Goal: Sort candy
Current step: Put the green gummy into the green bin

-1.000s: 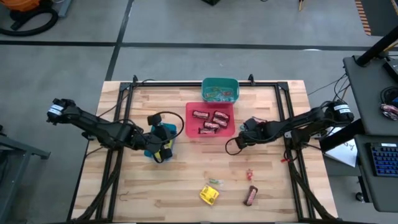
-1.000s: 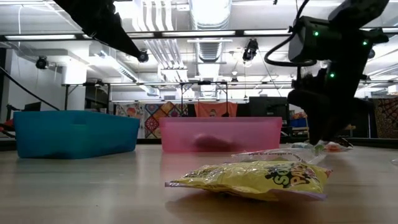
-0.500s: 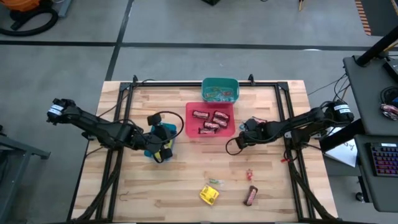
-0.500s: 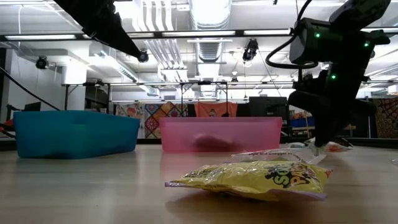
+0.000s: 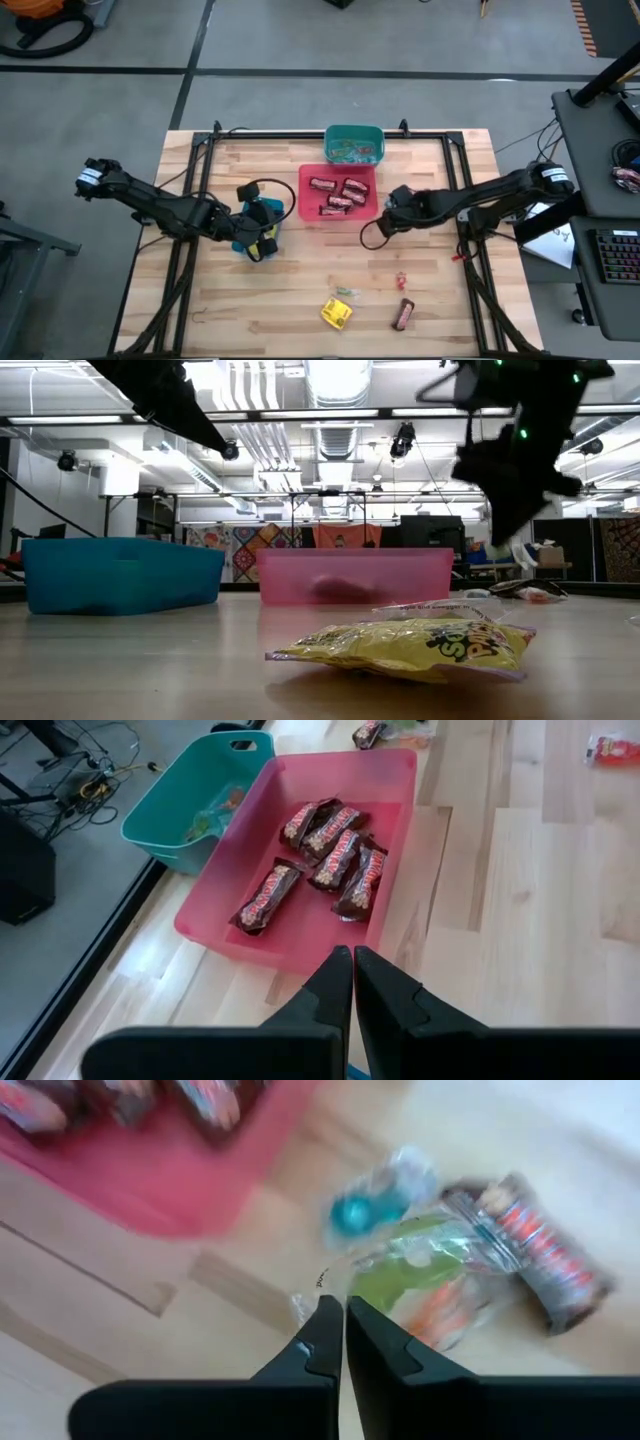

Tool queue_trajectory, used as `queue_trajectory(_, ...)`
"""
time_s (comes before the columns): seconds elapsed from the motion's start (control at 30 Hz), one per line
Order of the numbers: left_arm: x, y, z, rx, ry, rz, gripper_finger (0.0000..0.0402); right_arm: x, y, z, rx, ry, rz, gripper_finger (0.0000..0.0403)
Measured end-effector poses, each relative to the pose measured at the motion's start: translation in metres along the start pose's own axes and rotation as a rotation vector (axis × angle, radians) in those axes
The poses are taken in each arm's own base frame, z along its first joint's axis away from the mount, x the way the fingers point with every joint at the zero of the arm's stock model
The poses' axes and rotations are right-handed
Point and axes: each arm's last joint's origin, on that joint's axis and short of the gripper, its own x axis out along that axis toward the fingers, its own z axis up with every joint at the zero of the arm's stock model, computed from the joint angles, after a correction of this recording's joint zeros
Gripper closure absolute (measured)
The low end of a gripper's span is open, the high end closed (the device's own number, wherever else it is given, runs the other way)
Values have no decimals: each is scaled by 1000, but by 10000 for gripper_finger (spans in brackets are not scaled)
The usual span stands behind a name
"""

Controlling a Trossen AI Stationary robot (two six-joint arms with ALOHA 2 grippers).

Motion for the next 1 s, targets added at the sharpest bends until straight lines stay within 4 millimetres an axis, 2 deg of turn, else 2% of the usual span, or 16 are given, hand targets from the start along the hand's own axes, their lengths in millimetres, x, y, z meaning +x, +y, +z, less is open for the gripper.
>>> queue_trajectory(0.13,0,0,0,-1,0,0,402,-24,6,20,-82,-71,-19,394)
queue_trajectory(0.27,0,0,0,-3,-2,-1,402,-43,10,47,-211,-149,-10,394)
queue_trajectory(0.5,0,0,0,-2,-2,-2,402,-58,2,99,-498,-220,37,394)
queue_trajectory(0.63,0,0,0,-3,-2,-3,402,-53,-8,126,-705,-291,108,394)
queue_trajectory(0.73,0,0,0,-3,-2,-3,402,-45,-20,145,-781,-369,84,394)
queue_trajectory(0.87,0,0,0,-3,-2,-4,402,-26,-42,167,-775,-408,5,394)
queue_trajectory(1.0,0,0,1,-5,-5,-5,402,1,-60,180,-714,-352,-17,394)
